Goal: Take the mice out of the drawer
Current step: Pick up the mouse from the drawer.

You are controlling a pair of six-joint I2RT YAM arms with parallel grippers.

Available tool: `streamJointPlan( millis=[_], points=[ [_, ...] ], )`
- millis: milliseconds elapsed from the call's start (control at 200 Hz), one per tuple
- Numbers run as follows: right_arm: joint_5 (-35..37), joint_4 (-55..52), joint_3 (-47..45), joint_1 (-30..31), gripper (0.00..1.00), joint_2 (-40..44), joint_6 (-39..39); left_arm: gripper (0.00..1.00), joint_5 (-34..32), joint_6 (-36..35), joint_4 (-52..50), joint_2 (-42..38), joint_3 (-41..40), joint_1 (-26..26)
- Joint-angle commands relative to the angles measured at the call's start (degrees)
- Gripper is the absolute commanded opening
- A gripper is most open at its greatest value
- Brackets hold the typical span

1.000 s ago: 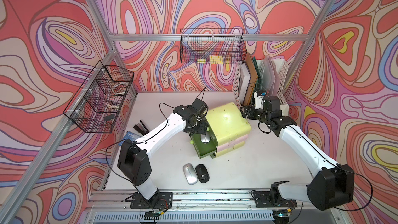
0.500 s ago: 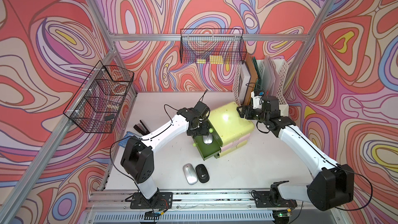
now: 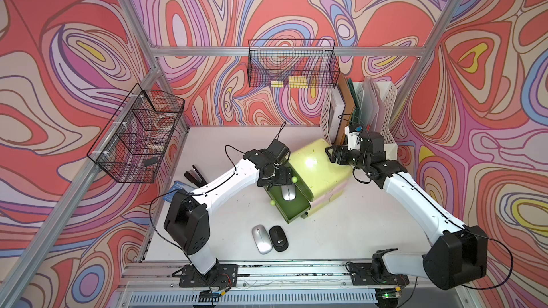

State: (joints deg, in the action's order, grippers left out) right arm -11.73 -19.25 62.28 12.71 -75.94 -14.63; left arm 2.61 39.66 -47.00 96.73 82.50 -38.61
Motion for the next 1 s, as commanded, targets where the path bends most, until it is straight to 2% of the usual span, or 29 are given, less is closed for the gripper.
streamJointPlan(
  millis=[0,95,165,446,531,721,836,997],
  points=[
    [-0.01,-4.66,-1.37,0.55,0.87,-1.07,0.75,0.63,1.64,-0.38,0.16,2.20,0.43,-0.15],
    [-0.22,-4.66,-1.29,0.55,0.87,-1.34,0.70,0.48,3.11,-1.76,-0.69,2.81,0.90,-0.15],
    [-0.23,-4.75,-1.19,0.56,0.87,-1.49,0.79,0.47,3.50,-1.60,-0.28,2.61,0.29,-0.32],
    [-0.15,-4.92,-0.94,0.74,0.87,-1.93,0.92,0.54,4.05,0.93,3.89,1.23,-2.37,-3.62],
    [-0.28,-4.93,-0.85,0.74,0.87,-2.11,0.92,0.57,2.31,1.62,5.17,0.90,-3.38,-5.49],
    [-0.51,-4.92,-0.58,0.88,0.87,-2.57,0.92,0.63,1.65,4.37,20.40,-3.32,-13.75,-7.17],
    [-0.49,-5.01,-0.67,1.00,0.87,-2.60,1.04,0.69,1.21,2.56,24.75,-3.57,-16.21,-8.04],
    [-0.54,-5.01,-0.53,1.05,0.87,-2.85,1.03,0.77,1.11,-3.11,23.82,-1.18,-14.08,-10.71]
  ],
)
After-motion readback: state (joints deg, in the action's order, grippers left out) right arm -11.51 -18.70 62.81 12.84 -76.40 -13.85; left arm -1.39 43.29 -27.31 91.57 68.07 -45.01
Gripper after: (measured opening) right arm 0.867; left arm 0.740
